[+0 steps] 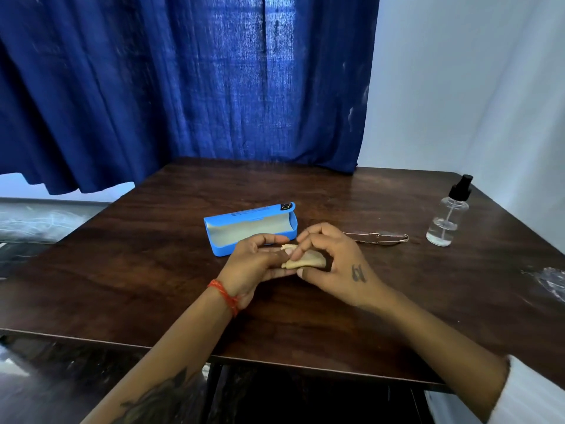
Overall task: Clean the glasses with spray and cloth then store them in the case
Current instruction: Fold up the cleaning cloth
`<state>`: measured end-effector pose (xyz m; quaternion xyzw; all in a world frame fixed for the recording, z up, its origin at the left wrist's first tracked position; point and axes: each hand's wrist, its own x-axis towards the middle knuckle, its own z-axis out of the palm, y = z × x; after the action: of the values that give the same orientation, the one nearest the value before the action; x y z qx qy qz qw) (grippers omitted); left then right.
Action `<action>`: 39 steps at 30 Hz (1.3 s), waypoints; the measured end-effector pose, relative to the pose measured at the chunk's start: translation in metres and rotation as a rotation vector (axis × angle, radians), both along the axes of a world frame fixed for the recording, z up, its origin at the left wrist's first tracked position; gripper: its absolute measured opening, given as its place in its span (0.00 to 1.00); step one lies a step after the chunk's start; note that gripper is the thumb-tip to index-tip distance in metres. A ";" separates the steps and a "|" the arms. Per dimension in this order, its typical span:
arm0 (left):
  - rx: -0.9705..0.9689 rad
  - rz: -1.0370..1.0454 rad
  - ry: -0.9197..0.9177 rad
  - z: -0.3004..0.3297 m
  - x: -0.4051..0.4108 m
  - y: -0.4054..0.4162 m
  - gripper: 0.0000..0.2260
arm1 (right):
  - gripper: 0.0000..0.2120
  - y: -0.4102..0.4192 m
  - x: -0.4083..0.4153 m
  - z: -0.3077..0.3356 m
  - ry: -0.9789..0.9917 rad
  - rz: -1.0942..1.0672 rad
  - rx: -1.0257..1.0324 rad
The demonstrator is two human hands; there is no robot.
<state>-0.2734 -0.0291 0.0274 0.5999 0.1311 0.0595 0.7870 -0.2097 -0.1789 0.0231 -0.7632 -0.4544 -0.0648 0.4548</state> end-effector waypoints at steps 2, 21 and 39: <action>0.018 0.006 -0.024 0.002 -0.001 0.003 0.11 | 0.14 -0.001 0.003 0.001 0.253 0.057 -0.022; 1.007 -0.002 -0.068 0.003 0.019 0.112 0.31 | 0.07 0.023 0.046 0.027 0.976 0.058 0.212; 0.515 0.490 -0.157 -0.023 0.050 0.109 0.11 | 0.06 0.104 0.057 -0.014 0.336 -0.109 0.119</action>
<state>-0.2233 0.0798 0.0041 0.7226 0.1908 0.3234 0.5804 -0.1527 -0.0753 0.0087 -0.7587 -0.3254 0.0121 0.5643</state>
